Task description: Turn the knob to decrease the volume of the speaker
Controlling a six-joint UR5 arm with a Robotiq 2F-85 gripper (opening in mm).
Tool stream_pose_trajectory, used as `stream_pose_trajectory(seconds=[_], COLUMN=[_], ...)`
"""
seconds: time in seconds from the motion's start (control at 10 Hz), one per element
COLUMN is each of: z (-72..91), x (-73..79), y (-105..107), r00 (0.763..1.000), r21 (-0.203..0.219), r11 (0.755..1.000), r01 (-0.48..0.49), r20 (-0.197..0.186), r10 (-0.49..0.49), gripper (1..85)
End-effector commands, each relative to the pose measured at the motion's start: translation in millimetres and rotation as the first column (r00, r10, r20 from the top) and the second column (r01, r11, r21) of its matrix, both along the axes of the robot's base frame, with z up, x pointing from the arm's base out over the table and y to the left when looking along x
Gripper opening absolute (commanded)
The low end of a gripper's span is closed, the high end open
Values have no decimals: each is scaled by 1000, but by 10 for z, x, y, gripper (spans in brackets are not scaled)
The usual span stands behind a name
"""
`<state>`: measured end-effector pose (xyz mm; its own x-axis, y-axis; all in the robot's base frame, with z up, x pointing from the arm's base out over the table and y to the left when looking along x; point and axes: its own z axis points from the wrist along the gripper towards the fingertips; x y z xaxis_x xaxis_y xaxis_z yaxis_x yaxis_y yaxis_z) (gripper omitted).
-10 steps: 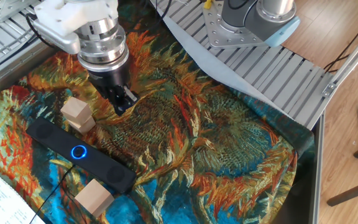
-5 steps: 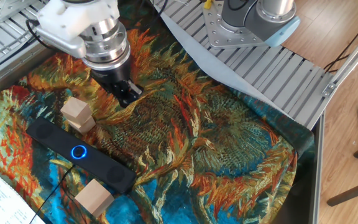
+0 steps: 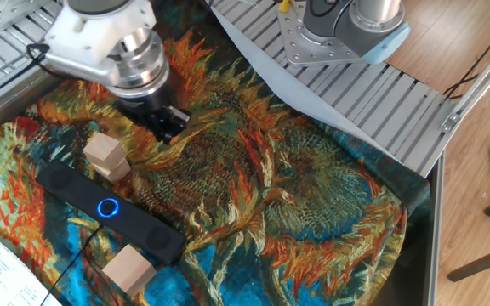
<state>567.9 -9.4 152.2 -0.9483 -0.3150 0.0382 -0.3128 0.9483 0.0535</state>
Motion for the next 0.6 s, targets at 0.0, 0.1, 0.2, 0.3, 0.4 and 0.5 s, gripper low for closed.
stream_pose_trajectory(seconds=[0.0, 0.1, 0.2, 0.3, 0.4, 0.5], z=[-10, -18, -18, -8, 5, 15], x=[213, 315, 420, 502, 577, 629], y=[-263, -272, -235, -185, -168, -150], r00=[991, 987, 985, 985, 984, 983], r21=[-23, -14, 1, 15, 14, 17], r11=[991, 988, 986, 985, 984, 984], r01=[-133, -156, -169, -171, -175, -180], r20=[17, 29, 37, 39, 42, 45], r10=[134, 156, 169, 170, 174, 179], gripper=[220, 243, 280, 300, 313, 313])
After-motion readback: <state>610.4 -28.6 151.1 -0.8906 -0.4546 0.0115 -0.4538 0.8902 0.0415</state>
